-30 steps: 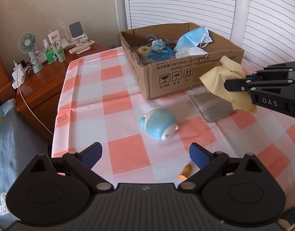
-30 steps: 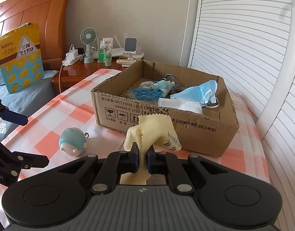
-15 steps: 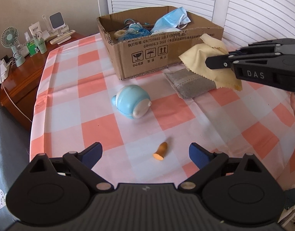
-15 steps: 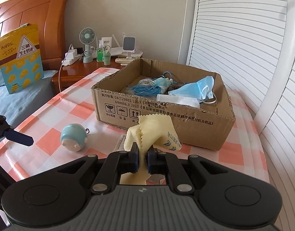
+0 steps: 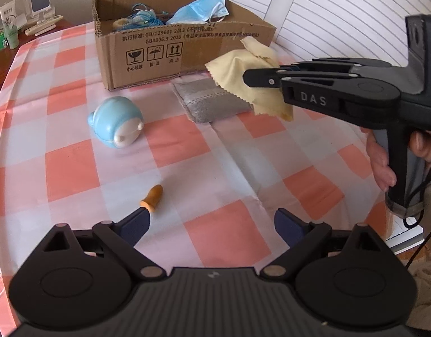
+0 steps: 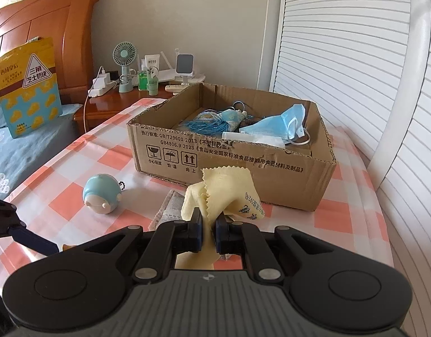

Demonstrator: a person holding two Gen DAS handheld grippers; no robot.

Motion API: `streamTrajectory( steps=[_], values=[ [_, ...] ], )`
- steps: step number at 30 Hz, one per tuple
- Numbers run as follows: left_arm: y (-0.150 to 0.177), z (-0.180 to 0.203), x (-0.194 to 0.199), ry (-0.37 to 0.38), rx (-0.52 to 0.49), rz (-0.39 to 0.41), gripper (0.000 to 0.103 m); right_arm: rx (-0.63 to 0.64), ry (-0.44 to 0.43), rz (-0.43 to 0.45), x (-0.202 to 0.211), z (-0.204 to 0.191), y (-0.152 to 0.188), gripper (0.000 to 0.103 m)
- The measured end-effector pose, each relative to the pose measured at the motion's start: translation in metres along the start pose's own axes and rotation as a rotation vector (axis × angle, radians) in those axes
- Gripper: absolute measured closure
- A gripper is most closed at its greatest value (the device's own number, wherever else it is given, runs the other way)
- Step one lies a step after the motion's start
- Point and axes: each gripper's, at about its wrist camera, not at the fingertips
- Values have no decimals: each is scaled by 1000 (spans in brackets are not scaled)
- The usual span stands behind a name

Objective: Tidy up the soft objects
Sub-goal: 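Lower the left gripper onto the small orange piece and close on it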

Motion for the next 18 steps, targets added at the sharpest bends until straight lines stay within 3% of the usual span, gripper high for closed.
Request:
streamTrajectory(
  steps=[7, 14, 16, 18],
  values=[
    [-8, -3, -13, -17, 50, 9, 9, 30, 18, -56, 6, 6, 20, 92],
    [-21, 3, -23, -20, 38, 33, 9, 9, 32, -93, 7, 15, 32, 92],
    [-23, 6, -24, -38, 20, 37, 16, 19, 34, -99, 6, 14, 34, 92],
    [-21, 8, -23, -69, -12, 52, 32, 29, 29, -107, 6, 12, 37, 92]
  ],
)
Point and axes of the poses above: each gripper's, at about its wrist camera, not at the fingertips, and x roughly against the way its jaws point, z to its right, y to its underside, and after that the axes turned 9 degrees about -y, right-handed
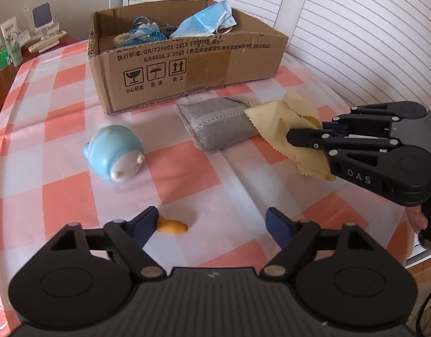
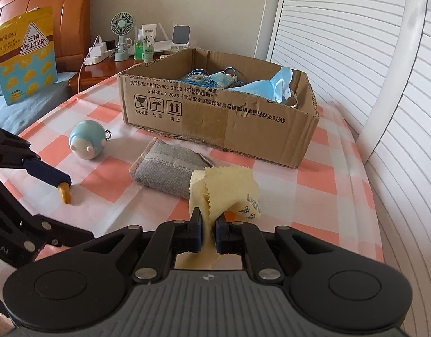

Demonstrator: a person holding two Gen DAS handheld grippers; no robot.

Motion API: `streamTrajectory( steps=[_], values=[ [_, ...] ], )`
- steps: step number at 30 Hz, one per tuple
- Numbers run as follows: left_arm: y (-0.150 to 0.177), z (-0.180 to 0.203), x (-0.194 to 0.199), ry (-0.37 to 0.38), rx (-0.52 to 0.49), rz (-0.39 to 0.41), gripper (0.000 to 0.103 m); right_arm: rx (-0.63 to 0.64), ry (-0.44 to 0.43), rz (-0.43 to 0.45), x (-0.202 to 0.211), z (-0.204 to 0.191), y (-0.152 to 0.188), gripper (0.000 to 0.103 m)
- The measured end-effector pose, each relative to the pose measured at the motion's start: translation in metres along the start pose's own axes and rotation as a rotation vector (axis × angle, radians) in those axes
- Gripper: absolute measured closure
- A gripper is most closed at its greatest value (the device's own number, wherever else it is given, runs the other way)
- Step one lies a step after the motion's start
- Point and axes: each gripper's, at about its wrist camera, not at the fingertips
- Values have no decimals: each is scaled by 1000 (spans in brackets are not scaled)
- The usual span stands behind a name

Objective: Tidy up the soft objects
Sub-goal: 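Lower the left gripper onto the small orange piece and close on it, then carry the orange piece with the left gripper while the right gripper carries the yellow cloth toward the box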

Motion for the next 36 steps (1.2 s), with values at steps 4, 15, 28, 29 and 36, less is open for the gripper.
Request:
streamTrajectory(
  steps=[4, 15, 28, 29, 36],
  values=[
    [6, -3, 6, -47, -29, 25, 40, 0, -9, -13, -3, -1, 5, 91],
    [13, -10, 11, -94, -57, 62, 76, -40, -38, -13, -3, 0, 13, 56],
    [15, -11, 11, -112, -59, 72, 83, -37, -40, -12, -8, -2, 17, 13],
    [15, -11, 11, -111, -59, 73, 83, -38, -38, -8, -8, -1, 17, 13],
    [15, -11, 11, -107, -54, 73, 83, -46, -1, 22, -16, 9, 1, 13]
  ],
)
Point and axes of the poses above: each gripper's, at about its wrist camera, not at the fingertips, and x roughly against the way its jaws point, z to its right, y to its underside, and after that the axes turned 9 degrees about -y, right-handed
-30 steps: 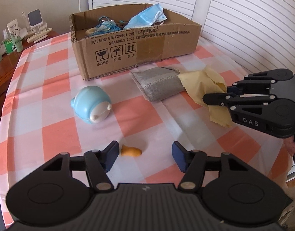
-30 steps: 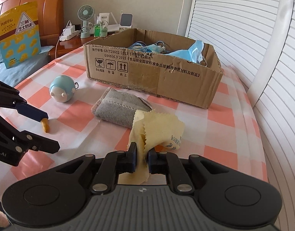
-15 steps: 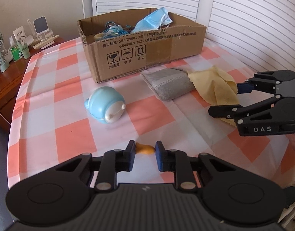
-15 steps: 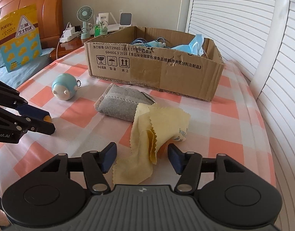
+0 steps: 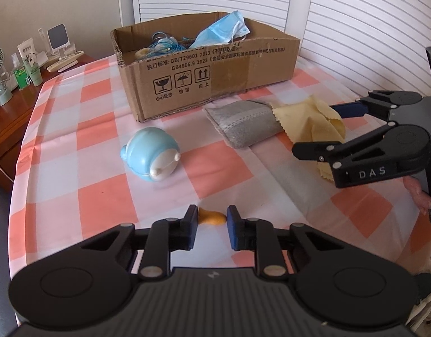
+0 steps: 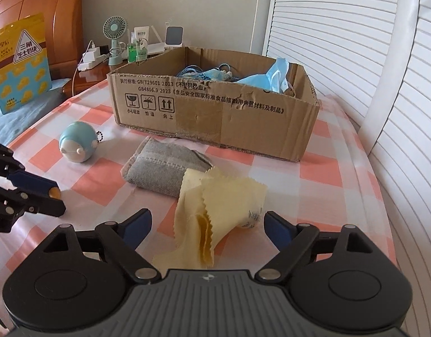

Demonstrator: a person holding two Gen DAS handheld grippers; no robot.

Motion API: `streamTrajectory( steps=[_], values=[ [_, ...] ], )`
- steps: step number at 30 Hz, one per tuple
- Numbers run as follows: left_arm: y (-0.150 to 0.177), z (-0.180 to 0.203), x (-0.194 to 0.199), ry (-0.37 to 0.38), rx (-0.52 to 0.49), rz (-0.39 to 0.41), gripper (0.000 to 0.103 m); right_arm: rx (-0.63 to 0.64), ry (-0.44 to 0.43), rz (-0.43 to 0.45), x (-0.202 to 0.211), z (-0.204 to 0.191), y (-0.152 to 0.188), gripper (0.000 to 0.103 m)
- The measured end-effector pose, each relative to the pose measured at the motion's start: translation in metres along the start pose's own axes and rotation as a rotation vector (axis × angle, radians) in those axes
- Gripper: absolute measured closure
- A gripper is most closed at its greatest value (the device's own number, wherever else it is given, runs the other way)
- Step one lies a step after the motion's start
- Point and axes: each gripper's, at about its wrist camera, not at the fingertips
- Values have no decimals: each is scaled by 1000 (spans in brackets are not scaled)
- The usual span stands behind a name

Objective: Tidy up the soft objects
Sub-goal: 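Carry the orange piece with the left gripper while the right gripper carries the yellow cloth toward the box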

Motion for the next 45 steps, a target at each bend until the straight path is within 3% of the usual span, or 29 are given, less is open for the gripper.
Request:
streamTrajectory(
  steps=[6, 11, 13, 34, 45],
  values=[
    [0, 1, 0, 2, -9, 4, 83, -4, 24, -18, -10, -1, -6, 41],
    [-1, 0, 0, 5, -9, 3, 83, -18, 34, -19, -8, 0, -4, 71],
    [-1, 0, 0, 5, -12, 3, 83, -24, 33, -19, -6, 1, -5, 77],
    [-13, -4, 24, 62, -65, 3, 83, 55, 15, 9, 33, -2, -15, 80],
    [-53, -12, 44, 78, -94, 83, 83, 96, 2, 38, 54, 1, -31, 80]
  ],
)
Point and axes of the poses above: each gripper's, at about its wrist camera, not at the fingertips, and x roughly against the way its jaws point, z to its right, y to its underside, and after that the axes turned 9 degrees about -y, right-handed
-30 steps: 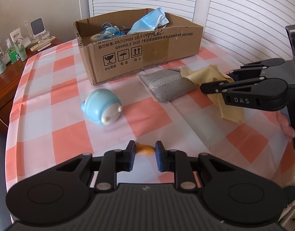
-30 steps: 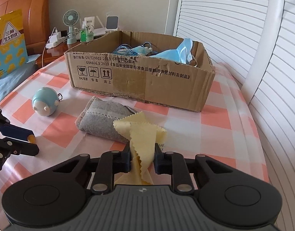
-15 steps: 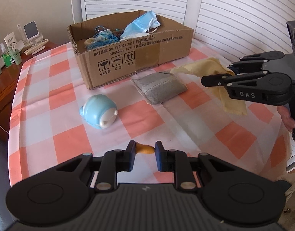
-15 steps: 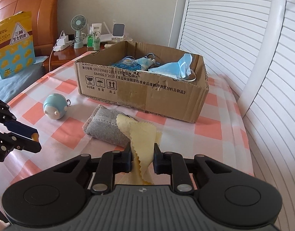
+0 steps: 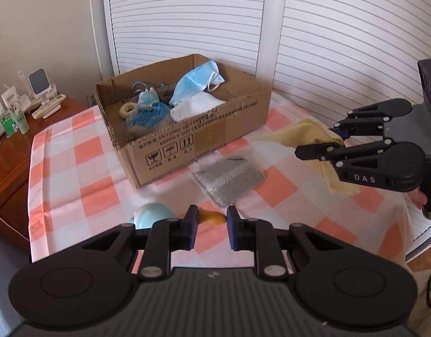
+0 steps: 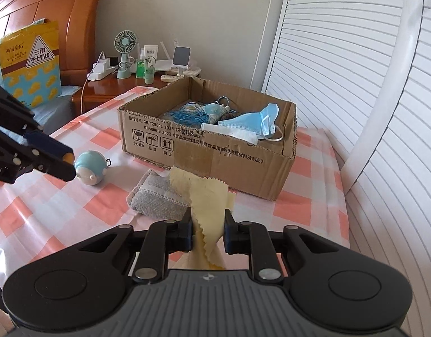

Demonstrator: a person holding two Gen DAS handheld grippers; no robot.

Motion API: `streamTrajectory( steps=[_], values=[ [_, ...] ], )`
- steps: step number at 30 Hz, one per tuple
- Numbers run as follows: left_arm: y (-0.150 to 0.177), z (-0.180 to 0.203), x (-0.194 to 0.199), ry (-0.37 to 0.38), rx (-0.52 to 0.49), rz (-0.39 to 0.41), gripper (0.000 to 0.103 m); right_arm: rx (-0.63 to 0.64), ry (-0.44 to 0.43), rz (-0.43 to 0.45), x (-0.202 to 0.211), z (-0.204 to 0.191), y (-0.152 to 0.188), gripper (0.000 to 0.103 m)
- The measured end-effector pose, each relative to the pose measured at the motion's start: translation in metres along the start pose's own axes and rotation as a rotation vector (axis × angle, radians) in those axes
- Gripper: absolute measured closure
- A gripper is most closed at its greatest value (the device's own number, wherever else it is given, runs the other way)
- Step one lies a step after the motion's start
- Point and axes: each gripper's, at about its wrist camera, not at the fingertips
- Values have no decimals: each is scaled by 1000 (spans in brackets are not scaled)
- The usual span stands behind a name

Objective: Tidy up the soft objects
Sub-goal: 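Carry the orange piece with the left gripper while the right gripper carries the yellow cloth toward the box, then open the left gripper over the box to drop the orange piece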

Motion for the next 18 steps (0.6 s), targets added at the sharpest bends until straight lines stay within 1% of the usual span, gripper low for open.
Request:
streamTrajectory(
  steps=[6, 10, 12, 15, 18],
  values=[
    [-45, -3, 0, -21, -56, 82, 83, 16, -12, 39, 9, 6, -21, 80],
    [-80, -8, -10, -48, -83, 130, 83, 12, -10, 79, 12, 16, -41, 80],
    [-96, -12, -19, -61, -88, 139, 83, 16, -3, 97, 13, 20, -49, 80],
    [-114, -21, -36, -63, -71, 127, 83, 20, 3, 114, 13, 25, -59, 80],
    [-122, -29, -54, -74, -51, 107, 83, 28, 9, 120, 9, 32, -66, 80]
  ],
)
Point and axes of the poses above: each gripper's, at about its wrist camera, not at the fingertips, and x roughly against the way its jaws point, z to its right, y to its underside, and after that the axes turned 9 degrees about -y, right-handed
